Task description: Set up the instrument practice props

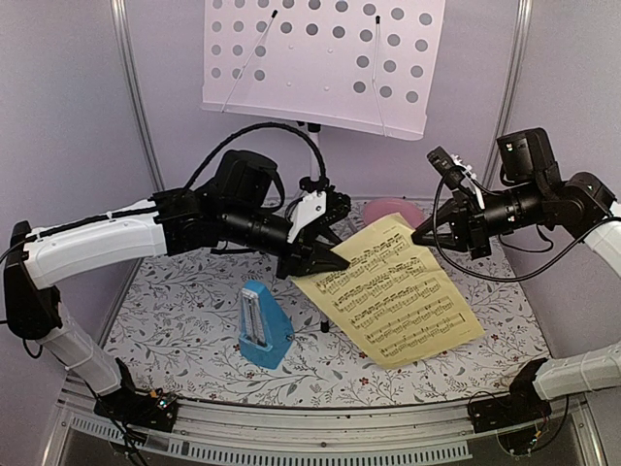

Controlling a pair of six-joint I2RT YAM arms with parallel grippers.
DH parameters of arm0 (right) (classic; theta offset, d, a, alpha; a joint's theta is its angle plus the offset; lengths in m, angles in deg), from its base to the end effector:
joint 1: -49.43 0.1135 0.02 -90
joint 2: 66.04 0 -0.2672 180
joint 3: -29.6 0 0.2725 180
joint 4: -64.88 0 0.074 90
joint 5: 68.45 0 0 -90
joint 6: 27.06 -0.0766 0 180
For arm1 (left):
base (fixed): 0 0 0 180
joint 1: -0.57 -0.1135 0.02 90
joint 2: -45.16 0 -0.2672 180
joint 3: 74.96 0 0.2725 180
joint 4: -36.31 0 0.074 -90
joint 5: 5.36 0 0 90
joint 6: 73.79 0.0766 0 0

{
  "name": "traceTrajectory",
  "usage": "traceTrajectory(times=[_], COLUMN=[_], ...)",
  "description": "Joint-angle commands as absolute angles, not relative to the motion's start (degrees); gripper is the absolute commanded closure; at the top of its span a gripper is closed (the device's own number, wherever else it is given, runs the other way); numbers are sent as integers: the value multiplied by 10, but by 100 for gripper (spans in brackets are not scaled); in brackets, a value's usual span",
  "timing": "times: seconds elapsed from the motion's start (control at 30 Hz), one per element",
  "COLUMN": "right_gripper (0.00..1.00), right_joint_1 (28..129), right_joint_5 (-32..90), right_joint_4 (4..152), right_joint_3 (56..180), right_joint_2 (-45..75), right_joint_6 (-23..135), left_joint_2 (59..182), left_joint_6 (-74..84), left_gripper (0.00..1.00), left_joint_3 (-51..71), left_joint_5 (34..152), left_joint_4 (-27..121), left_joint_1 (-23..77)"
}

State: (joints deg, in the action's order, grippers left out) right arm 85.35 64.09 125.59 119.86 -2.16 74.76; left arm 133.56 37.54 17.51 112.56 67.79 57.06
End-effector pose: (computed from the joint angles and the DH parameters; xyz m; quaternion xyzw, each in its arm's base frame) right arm 0.1755 0.1911 0.4009 -0.4884 0.6850 0.4046 0.3586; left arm 0.1965 -0.3618 0.3347 0.6184 0.5666 -0.3488 0.4183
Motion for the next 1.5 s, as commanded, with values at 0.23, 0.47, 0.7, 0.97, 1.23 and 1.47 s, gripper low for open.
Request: traceTrajectory(times=[0.23,0.47,0.7,0.97,1.23,1.47], right_gripper=[42,23,48,57,64,100], right_joint_1=[861,867,902,932,943,943], right_joint_5=[605,562,447,410,409,426], right_joint_4=[1218,1234,1261,1264,1255,1253], right_joint_3=[1172,1145,1153,1156,1158,1172], right_joint_2=[-31,-44,-30,-13,0,2], right_joint_6=[760,762,773,777,791,793], left_joint_2=[1330,1345,1362,1371,1375,1373], left_joint_6=[371,364,369,367,364,366], left_gripper=[100,100,100,100,100,100], left_joint_3=[232,279,318,334,349,349], left_joint_5=[1128,1130,1095,1085,1098,1079], left_joint_4=[748,824,872,889,893,893], left_joint_1=[574,572,570,570,571,571])
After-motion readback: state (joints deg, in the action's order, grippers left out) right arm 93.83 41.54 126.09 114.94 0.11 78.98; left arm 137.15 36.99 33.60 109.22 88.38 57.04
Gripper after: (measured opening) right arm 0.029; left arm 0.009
